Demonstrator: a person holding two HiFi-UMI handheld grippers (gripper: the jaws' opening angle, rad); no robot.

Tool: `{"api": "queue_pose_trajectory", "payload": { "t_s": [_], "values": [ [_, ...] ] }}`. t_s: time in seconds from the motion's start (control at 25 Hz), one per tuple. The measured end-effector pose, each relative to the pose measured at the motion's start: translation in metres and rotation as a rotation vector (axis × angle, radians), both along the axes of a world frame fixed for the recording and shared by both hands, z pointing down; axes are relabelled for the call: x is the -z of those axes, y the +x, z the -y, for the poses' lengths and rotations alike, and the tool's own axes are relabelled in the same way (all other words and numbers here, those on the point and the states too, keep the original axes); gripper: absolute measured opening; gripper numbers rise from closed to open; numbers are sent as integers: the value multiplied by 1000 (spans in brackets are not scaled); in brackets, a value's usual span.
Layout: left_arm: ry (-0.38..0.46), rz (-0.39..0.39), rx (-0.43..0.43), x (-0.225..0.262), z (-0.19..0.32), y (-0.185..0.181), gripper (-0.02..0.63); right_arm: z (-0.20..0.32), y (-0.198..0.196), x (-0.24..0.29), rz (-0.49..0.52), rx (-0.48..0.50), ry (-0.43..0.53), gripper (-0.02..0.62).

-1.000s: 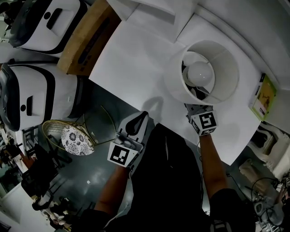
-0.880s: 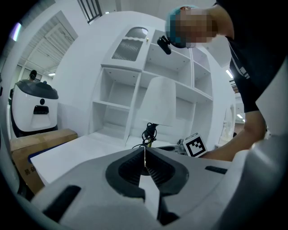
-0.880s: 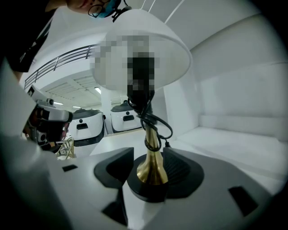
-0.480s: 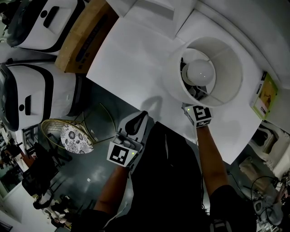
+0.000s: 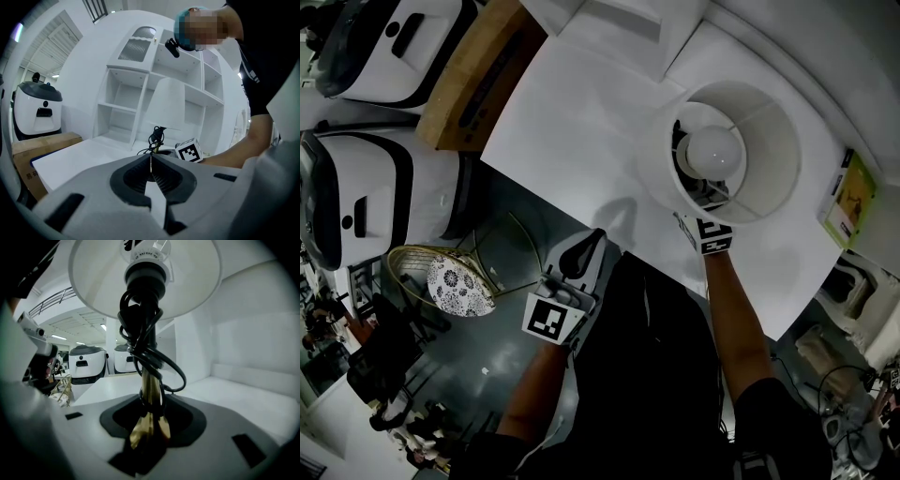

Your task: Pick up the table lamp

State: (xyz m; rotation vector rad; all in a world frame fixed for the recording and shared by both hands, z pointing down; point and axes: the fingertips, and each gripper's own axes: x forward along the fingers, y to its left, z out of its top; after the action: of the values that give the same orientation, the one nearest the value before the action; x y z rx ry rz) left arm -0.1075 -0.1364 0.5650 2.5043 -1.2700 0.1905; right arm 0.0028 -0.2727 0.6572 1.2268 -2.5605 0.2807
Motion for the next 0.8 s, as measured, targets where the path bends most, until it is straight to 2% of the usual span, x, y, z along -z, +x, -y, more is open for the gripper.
{"api": "queue_pose_trajectory", "payload": {
  "t_s": [0.04, 0.24, 0.8],
  "values": [
    [1, -1, 1, 0, 1, 0, 18, 1, 0, 1, -3, -1, 3, 156],
    [0, -3, -9, 1, 2, 3, 18, 1, -2, 5, 0, 2, 1, 137],
    [8, 5, -7, 9, 0, -10, 20, -6, 9, 4, 5, -47, -21, 127]
  ]
}}
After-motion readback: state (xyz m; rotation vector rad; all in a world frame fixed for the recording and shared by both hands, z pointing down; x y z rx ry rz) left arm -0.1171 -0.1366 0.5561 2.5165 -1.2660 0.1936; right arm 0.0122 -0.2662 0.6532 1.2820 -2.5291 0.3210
